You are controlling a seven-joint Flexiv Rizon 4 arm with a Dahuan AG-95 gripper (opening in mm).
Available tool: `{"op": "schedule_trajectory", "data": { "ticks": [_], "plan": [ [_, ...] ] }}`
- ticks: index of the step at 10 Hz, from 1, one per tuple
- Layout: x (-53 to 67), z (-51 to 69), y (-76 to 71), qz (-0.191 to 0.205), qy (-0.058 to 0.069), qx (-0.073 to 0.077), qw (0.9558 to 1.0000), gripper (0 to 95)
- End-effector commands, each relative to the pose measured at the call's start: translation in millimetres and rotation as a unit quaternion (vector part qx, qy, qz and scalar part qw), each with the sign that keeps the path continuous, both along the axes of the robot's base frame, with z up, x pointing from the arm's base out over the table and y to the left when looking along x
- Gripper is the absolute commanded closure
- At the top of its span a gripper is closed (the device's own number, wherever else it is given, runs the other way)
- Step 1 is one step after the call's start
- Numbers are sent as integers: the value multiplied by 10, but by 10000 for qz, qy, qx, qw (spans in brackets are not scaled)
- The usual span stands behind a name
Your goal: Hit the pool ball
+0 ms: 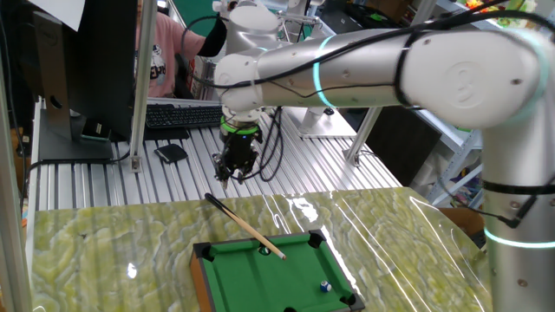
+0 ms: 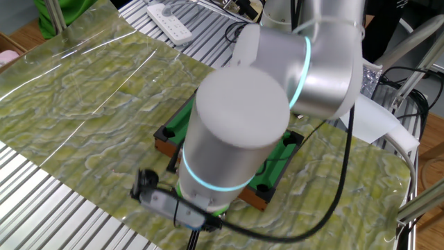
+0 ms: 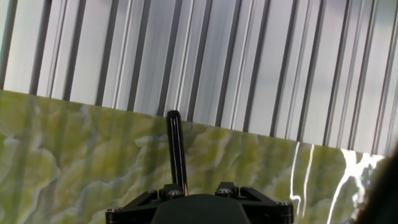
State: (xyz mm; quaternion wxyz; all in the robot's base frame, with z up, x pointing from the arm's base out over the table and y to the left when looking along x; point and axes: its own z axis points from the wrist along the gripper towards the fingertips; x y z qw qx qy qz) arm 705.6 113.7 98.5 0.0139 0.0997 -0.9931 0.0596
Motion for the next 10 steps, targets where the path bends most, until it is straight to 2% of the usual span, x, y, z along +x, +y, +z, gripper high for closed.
{"op": "schedule_trajectory", "data": {
  "ticks": [1,7,10],
  "plan": [
    [4,-24,30,18,21,-10,10000,570],
    [-19,-187,37,-10,34,1,10000,570],
    [-20,-255,108,-74,53,-13,10000,570]
  ]
}}
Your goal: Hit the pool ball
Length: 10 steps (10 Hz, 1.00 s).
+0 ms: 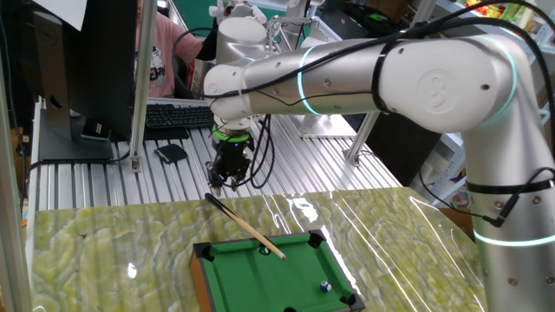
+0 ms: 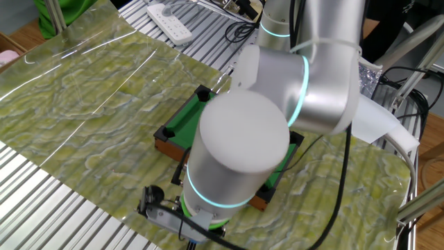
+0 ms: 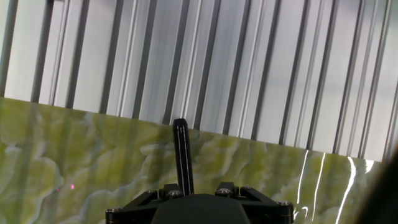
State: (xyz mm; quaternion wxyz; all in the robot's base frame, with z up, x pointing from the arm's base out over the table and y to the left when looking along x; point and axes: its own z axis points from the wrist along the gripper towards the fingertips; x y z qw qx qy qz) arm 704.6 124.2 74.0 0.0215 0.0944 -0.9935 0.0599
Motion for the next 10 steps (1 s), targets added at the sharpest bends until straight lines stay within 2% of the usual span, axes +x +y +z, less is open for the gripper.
{"op": "schedule_trajectory", "data": {
  "ticks": [1,5,7,10],
  "plan": [
    [-16,-23,13,-17,-14,-1,10000,570],
    [-33,-98,1,24,6,13,10000,570],
    [-52,-181,-13,25,-3,22,10000,570],
    [-38,-220,7,32,15,16,10000,570]
  ]
}}
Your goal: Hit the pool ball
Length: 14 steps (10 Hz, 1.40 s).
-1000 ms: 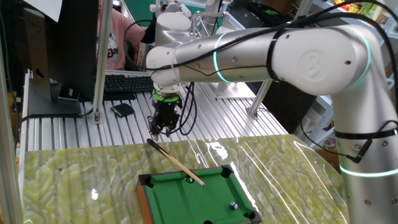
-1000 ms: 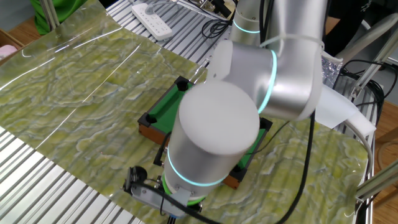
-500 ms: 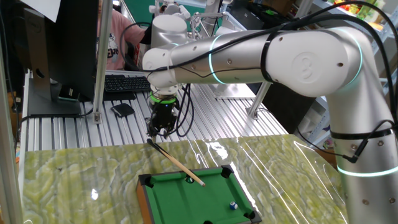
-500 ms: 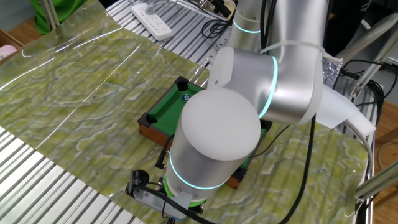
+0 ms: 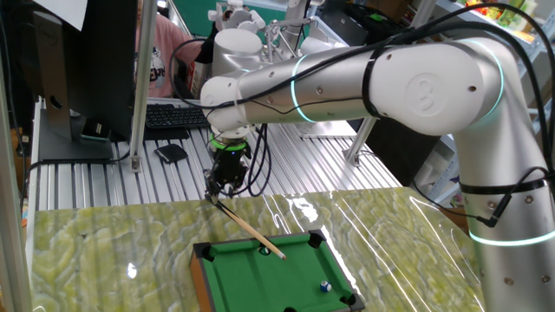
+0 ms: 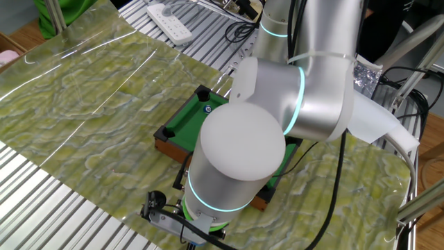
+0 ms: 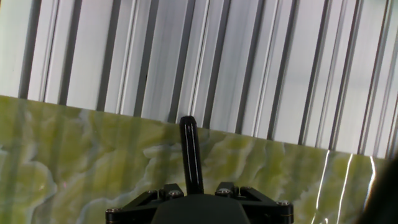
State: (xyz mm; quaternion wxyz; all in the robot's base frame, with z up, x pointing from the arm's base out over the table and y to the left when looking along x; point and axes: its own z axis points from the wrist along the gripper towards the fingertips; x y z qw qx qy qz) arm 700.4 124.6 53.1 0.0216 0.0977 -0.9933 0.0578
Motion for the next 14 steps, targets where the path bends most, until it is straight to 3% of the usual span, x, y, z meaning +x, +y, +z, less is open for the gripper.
{"op": "schedule_trajectory", "data": {
  "ticks": [1,2,3,8,13,14],
  "plan": [
    [6,-22,11,0,23,-7,10000,570],
    [8,-38,18,2,41,-7,10000,570],
    [10,-57,24,-4,42,-8,10000,760],
    [9,-178,-8,-9,23,-3,10000,760],
    [19,-227,-64,7,23,2,10000,760],
    [17,-232,-63,6,24,0,10000,570]
  ]
}}
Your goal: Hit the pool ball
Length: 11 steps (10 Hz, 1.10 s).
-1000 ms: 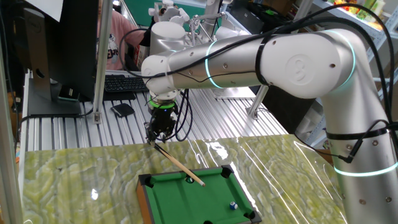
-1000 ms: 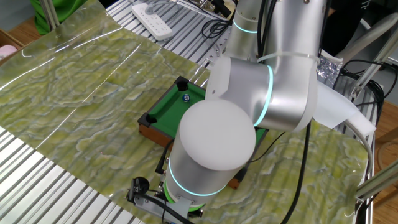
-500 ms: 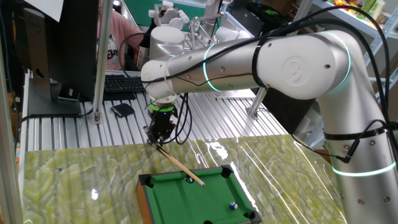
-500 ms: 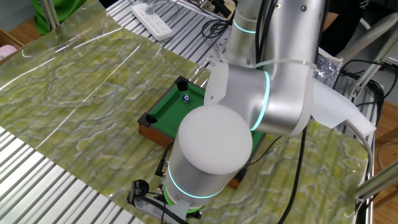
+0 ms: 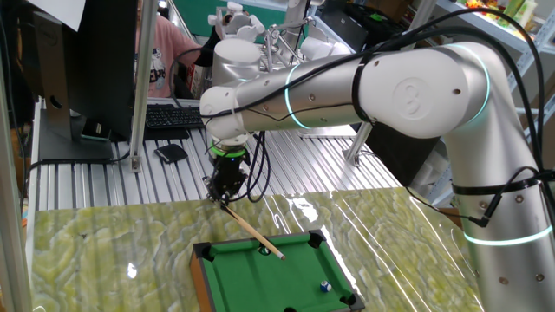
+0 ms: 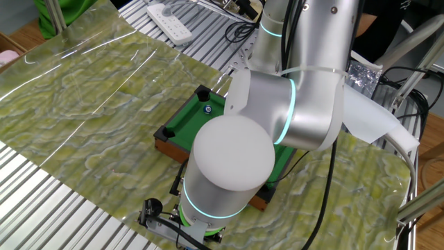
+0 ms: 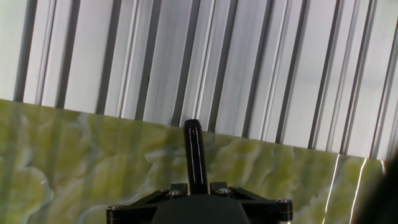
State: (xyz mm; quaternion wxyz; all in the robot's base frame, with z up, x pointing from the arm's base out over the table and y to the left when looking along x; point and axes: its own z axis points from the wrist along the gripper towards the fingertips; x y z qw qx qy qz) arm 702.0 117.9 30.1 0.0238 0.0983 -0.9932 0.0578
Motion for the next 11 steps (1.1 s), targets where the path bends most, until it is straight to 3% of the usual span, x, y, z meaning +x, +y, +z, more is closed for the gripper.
{"op": "schedule_trajectory", "data": {
  "ticks": [1,7,8,10,11],
  "plan": [
    [-2,-8,7,-2,1,3,10000,570],
    [-25,-74,32,-49,-9,0,10000,570],
    [-23,-82,29,-52,-14,4,10000,760],
    [-22,-89,25,-36,-7,12,10000,760],
    [-22,-90,25,-29,-3,12,10000,950]
  ]
}}
